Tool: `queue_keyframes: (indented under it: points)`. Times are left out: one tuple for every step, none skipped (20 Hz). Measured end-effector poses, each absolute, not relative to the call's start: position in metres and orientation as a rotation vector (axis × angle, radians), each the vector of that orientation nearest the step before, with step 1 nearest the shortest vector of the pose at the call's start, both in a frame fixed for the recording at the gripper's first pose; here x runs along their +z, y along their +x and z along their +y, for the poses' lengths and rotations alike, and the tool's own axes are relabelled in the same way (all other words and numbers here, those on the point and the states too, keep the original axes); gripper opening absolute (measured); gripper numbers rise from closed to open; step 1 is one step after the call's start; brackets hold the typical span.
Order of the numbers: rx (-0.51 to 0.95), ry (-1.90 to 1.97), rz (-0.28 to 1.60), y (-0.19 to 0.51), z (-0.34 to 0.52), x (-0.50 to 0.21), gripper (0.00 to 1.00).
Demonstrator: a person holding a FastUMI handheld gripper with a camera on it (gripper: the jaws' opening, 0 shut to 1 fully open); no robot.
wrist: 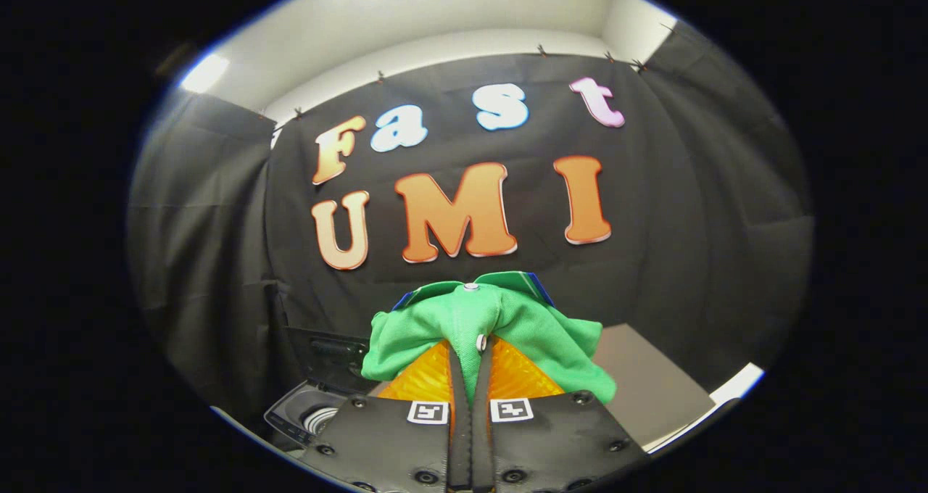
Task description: Put the clothes into the washing machine and then close the washing machine lid.
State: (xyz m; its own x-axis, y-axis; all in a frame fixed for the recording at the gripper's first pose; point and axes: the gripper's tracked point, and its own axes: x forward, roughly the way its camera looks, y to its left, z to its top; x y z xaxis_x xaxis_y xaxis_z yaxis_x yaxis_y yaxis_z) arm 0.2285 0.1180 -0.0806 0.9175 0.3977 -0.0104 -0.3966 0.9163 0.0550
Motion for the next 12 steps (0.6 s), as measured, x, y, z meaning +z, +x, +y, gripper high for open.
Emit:
queue_keyframes:
  points:
    - [0.404,0.026,-0.003,0.213,0.126,-0.067,0.08]
    - [0.394,0.020,-0.014,0.204,0.132,-0.059,0.08]
    - [0.403,0.024,-0.019,0.194,0.142,-0.052,0.08]
    - [0.419,0.031,-0.031,0.179,0.159,-0.042,0.08]
    - [0.435,0.037,-0.042,0.168,0.179,-0.032,0.08]
    - [0.454,0.047,-0.051,0.162,0.205,-0.024,0.08]
    - [0.472,0.060,-0.057,0.157,0.227,-0.020,0.08]
    - [0.494,0.073,-0.060,0.155,0.252,-0.018,0.08]
    - [0.516,0.080,-0.059,0.154,0.276,-0.019,0.08]
    - [0.533,0.080,-0.051,0.154,0.299,-0.024,0.08]
    - [0.548,0.076,-0.041,0.156,0.322,-0.032,0.08]
    - [0.560,0.074,-0.033,0.160,0.345,-0.042,0.08]
